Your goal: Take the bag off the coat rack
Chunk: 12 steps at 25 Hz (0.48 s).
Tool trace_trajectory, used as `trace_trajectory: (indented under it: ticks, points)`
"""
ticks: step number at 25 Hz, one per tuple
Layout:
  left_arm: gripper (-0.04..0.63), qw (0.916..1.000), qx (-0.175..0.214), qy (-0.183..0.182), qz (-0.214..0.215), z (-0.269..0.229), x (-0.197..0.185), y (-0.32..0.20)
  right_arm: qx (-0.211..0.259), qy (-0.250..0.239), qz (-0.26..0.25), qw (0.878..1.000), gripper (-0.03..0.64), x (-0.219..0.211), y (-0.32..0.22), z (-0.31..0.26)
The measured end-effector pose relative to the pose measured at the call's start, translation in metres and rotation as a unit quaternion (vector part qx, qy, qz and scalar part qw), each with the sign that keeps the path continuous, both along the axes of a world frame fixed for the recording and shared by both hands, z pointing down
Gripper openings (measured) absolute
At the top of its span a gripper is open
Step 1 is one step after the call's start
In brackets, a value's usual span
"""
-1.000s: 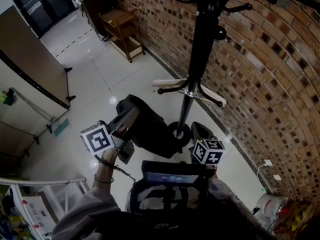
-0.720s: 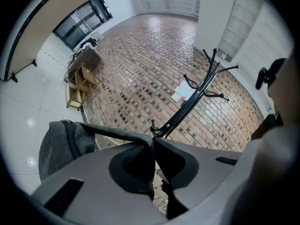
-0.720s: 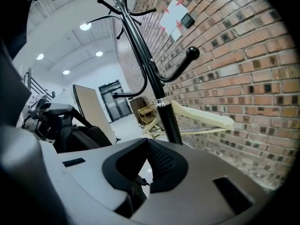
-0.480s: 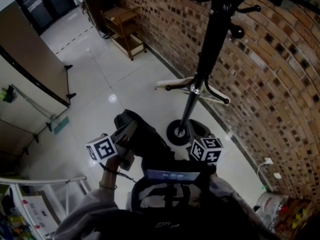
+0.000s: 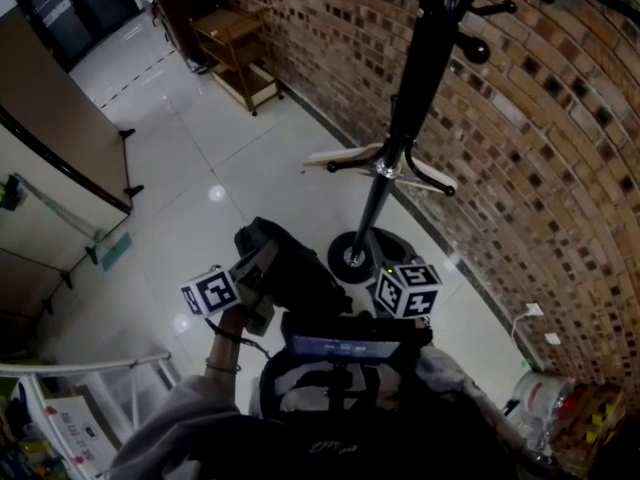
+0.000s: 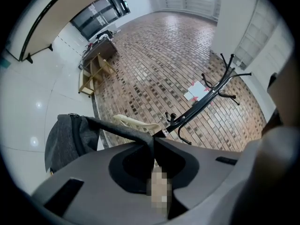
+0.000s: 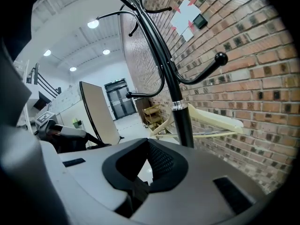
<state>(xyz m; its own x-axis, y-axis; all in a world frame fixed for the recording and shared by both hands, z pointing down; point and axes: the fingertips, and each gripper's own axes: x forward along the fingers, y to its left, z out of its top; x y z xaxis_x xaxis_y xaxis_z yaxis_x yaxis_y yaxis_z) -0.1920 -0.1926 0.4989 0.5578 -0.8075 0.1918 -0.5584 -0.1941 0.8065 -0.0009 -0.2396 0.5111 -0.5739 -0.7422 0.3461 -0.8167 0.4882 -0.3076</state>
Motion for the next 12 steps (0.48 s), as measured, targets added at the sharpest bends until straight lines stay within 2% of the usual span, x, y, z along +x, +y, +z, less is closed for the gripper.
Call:
trace_trajectory:
  ticks: [2,12]
  points:
    - [0.035,0.9999,-0.009,0.005,-0.002,0.000,0.004,-0.003,0.004,0.003,0.004,1.000,0.002,0.002,-0.003,-0.003]
    - [0.035,0.9999,-0.001,-0.006,0.008,-0.005,0.010,-0.016,0.023,0.016,-0.008,1.000,0.002,-0.003,-0.007,-0.012]
